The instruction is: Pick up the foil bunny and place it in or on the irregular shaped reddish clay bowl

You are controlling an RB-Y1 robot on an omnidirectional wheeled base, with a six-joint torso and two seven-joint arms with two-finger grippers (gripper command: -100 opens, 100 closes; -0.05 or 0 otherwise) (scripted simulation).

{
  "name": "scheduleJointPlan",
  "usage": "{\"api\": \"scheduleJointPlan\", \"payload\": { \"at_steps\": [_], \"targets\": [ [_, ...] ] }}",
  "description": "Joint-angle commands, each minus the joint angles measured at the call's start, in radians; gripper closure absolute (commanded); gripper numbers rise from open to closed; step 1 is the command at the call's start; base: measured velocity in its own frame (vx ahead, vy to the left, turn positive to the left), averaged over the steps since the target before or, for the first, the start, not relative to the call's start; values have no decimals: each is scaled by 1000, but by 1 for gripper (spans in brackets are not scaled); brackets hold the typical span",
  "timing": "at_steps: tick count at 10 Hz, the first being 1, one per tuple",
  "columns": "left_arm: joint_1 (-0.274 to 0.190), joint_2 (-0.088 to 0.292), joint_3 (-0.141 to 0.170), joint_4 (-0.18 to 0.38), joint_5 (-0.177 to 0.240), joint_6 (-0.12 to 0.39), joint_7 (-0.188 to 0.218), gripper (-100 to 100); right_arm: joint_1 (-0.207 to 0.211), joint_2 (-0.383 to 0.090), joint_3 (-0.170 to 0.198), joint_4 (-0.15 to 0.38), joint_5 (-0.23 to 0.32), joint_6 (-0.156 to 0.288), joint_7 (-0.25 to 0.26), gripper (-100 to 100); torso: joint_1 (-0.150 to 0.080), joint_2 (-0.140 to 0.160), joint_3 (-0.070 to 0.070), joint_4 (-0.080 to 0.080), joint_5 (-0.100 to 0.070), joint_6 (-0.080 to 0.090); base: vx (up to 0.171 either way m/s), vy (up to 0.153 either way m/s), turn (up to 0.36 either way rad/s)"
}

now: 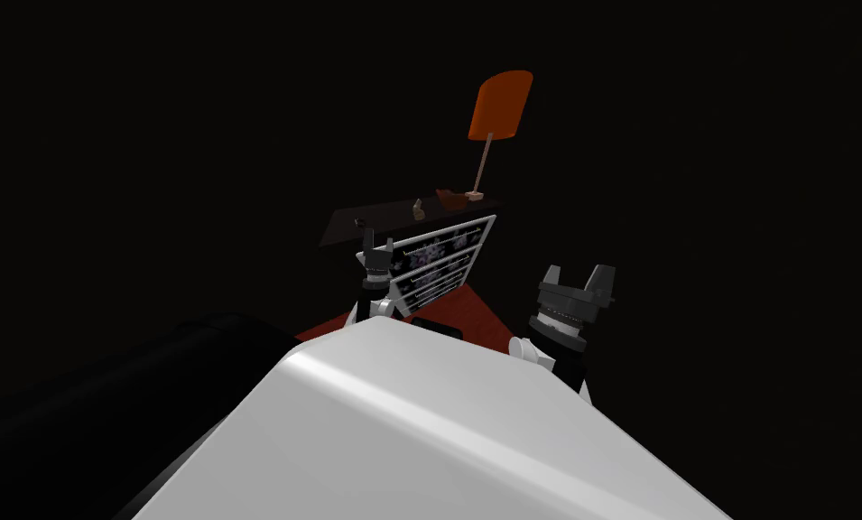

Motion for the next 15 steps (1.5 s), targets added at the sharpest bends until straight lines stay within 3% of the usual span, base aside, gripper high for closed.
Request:
{"api": "scheduleJointPlan", "payload": {
  "at_steps": [1, 4, 7, 8, 10, 11, 12, 13, 14, 15],
  "targets": [
    [-2, 28, 7, -11, 8, 14, 8, -100, 0, 0, 0, 0, 0, 0, 0, 0, 0, 0, 0, 0, 0, 0, -33, -23, -34],
    [-9, 107, 45, -47, 44, 73, 38, -100, 0, 0, 0, 0, 0, 0, 0, 0, -2, 4, 2, 1, 0, 0, -63, -31, -59],
    [-25, 201, 109, -93, 102, 157, 87, -100, 0, 0, 0, 0, 0, 0, 0, 0, 0, 4, 2, 1, 0, 0, -51, 0, -89],
    [-25, 216, 109, -93, 102, 167, 87, -100, 0, 0, 0, 0, 0, 0, 0, 0, 1, 3, 2, 1, 0, 0, -6, -12, -30],
    [-39, 284, 164, -124, 150, 232, 129, -100, 0, 0, 0, 0, 0, 0, 0, 0, 0, 1, 1, 0, 0, 0, -16, -18, -56],
    [-39, 302, 164, -124, 150, 244, 129, -100, 0, 0, 0, 0, 0, 0, 0, 0, -1, 1, 1, 0, 0, 0, -14, -15, -46],
    [-47, 340, 194, -140, 177, 284, 151, -100, 0, 0, 0, 0, 0, 0, 0, 0, -1, 1, 1, 0, 0, 0, -9, -10, -30],
    [-47, 348, 194, -140, 177, 286, 151, -100, 0, 0, 0, 0, 0, 0, 0, 0, 0, 1, 0, 0, 0, 0, -9, -10, -31],
    [-55, 388, 225, -155, 204, 328, 175, -100, 0, 0, 0, 0, 0, 0, 0, 0, 0, 1, 0, 0, 0, 0, -19, -21, -63],
    [-55, 397, 225, -155, 204, 331, 175, -100, 0, 0, 0, 0, 0, 0, 0, 0, -1, 1, 1, 0, 0, 0, -6, -6, -19]
  ]
}}
